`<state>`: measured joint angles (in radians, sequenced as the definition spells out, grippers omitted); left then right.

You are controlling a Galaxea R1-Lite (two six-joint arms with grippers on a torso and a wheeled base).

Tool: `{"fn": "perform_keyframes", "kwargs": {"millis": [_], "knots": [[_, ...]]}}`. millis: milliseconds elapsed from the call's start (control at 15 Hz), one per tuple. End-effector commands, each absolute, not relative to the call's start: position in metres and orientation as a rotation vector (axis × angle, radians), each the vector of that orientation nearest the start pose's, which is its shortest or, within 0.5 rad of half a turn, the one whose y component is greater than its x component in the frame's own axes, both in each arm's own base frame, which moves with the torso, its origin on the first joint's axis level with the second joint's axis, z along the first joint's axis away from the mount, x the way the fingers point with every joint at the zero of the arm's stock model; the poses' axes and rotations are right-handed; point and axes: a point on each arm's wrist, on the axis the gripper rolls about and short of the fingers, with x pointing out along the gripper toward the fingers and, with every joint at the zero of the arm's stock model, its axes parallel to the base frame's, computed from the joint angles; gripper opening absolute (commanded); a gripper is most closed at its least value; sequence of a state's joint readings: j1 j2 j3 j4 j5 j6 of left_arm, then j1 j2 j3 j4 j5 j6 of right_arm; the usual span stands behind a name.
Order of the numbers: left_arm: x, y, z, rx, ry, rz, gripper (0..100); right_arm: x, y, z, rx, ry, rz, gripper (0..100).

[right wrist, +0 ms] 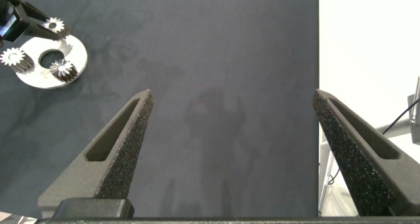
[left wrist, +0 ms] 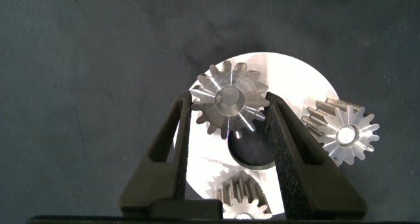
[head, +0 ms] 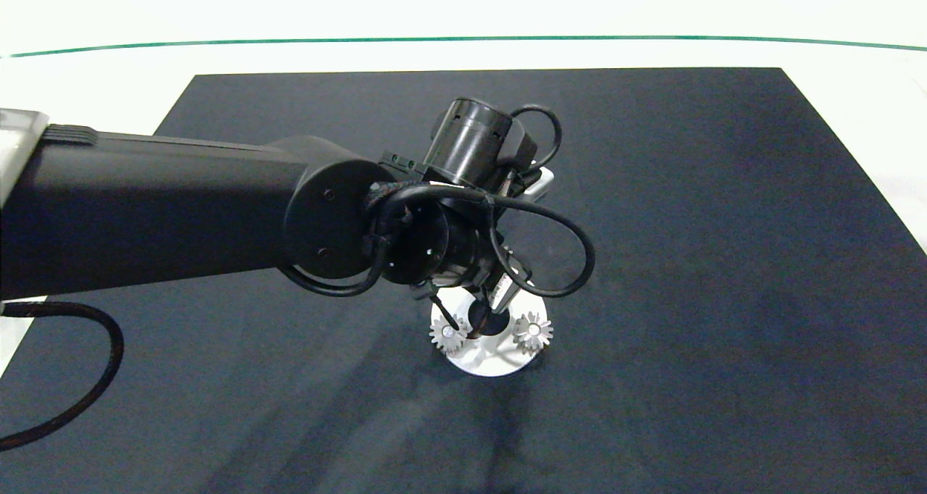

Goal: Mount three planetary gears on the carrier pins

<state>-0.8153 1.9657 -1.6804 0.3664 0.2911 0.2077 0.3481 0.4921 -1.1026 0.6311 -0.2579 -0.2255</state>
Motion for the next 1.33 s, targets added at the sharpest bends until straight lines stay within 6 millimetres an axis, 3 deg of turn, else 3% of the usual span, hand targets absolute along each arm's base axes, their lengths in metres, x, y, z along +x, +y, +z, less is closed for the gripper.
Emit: {"fn": "perform_keyframes", "kwargs": {"millis": [67,1333], "knots": [[0.269,-0.274,0.2396,0.544,0.51,-0.56,22,-0.0585,-0.0274,0.3006,-0.233,0.009,0.091,100],[0.2683,-0.2714,0.242,0.543,0.505,-0.554,22,-0.0577,-0.0268,0.2987,-0.243,0.015,0.098,100]]}}
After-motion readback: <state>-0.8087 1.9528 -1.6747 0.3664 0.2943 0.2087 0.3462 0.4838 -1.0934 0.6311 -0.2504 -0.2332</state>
